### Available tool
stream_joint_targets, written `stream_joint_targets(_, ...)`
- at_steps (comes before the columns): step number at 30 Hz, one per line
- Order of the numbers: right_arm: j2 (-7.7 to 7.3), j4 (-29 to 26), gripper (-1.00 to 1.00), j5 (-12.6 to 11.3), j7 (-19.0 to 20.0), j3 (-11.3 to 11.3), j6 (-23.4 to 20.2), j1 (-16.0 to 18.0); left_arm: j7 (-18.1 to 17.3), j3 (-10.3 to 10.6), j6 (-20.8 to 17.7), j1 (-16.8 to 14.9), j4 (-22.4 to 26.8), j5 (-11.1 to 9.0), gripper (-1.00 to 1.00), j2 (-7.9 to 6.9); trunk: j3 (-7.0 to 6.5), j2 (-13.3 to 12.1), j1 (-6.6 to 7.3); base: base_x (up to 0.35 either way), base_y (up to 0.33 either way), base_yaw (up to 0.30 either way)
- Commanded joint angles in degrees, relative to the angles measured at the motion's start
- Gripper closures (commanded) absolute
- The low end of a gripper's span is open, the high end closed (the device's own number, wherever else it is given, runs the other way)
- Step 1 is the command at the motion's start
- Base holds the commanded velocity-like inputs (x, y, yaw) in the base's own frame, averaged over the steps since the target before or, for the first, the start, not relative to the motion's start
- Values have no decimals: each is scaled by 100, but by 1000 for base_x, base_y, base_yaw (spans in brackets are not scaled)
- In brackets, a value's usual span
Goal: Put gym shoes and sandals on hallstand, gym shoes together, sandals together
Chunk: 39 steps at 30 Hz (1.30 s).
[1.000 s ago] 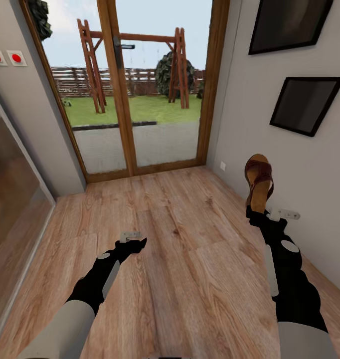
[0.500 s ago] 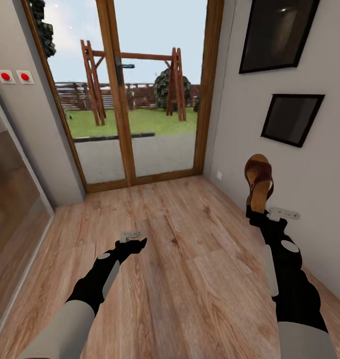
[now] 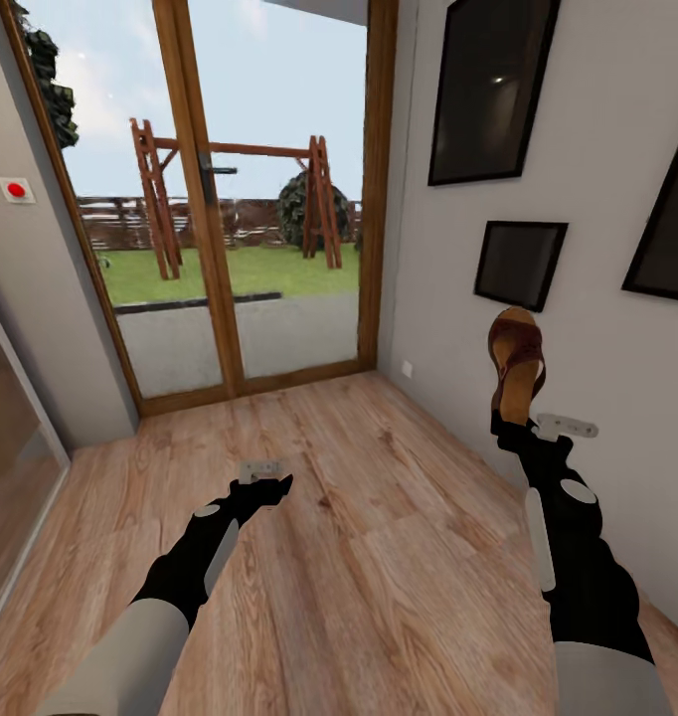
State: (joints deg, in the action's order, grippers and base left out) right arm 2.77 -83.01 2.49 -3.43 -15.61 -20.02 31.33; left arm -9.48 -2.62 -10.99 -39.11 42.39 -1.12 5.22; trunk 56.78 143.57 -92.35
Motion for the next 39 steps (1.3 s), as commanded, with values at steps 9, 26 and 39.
stream_joint_targets(9, 4, -5, 100, 5, -9, -3, -34, 4, -37, -28, -38, 0, 12, -11, -100, 5, -171, -5, 14, 0, 0, -217)
stream_joint_targets(26, 4, -6, 100, 5, -9, -3, -34, 3, -37, -28, -26, 2, 7, -11, -100, 6, -287, -5, 14, -42, 69, -200)
stream_joint_targets(39, 4, -5, 100, -2, -9, -3, -34, 3, -37, -28, -26, 1, 7, -11, -100, 7, -295, -5, 14, -80, 141, -119)
